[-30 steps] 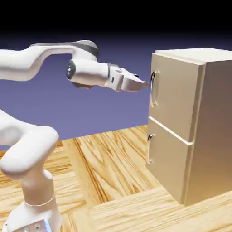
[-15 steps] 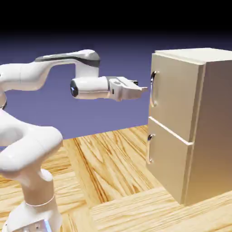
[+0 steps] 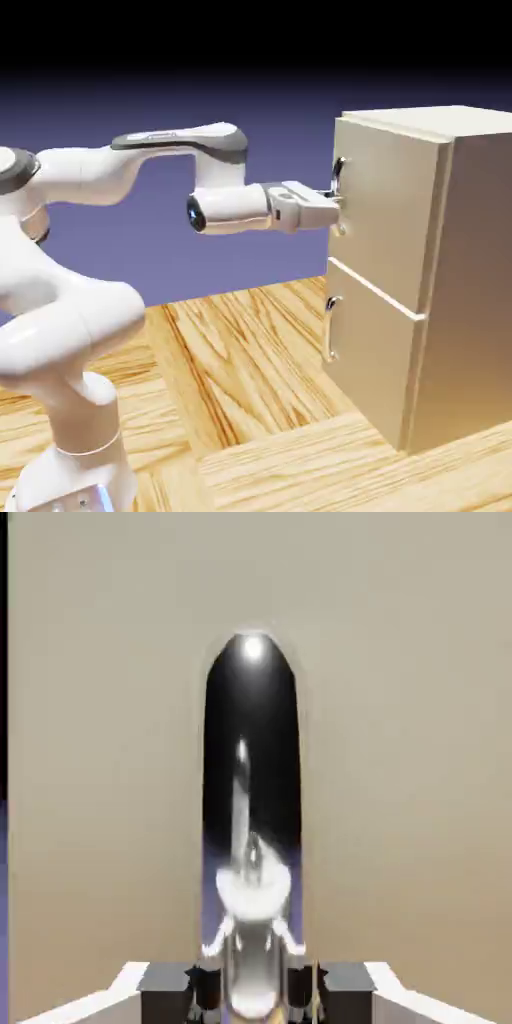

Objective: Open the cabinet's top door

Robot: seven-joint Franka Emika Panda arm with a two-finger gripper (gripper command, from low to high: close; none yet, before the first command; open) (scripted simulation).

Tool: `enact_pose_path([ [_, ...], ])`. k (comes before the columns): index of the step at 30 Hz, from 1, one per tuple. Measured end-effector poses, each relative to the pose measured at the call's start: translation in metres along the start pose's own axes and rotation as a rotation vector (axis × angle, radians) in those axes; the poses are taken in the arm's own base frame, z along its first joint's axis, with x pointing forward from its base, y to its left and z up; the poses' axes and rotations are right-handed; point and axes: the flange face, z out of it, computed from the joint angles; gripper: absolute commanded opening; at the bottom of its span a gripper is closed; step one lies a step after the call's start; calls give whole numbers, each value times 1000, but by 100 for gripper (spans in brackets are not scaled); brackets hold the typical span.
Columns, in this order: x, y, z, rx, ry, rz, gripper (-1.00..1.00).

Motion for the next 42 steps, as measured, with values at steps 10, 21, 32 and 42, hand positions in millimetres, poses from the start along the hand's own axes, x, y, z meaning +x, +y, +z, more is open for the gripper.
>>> enact_pose_path([
  [10, 39, 39, -66, 218, -218, 1, -100],
  [21, 86, 85, -109, 417, -417, 0, -100],
  [32, 137, 136, -132, 608, -608, 0, -100],
  [42, 188, 187, -135, 790, -789, 0, -100],
])
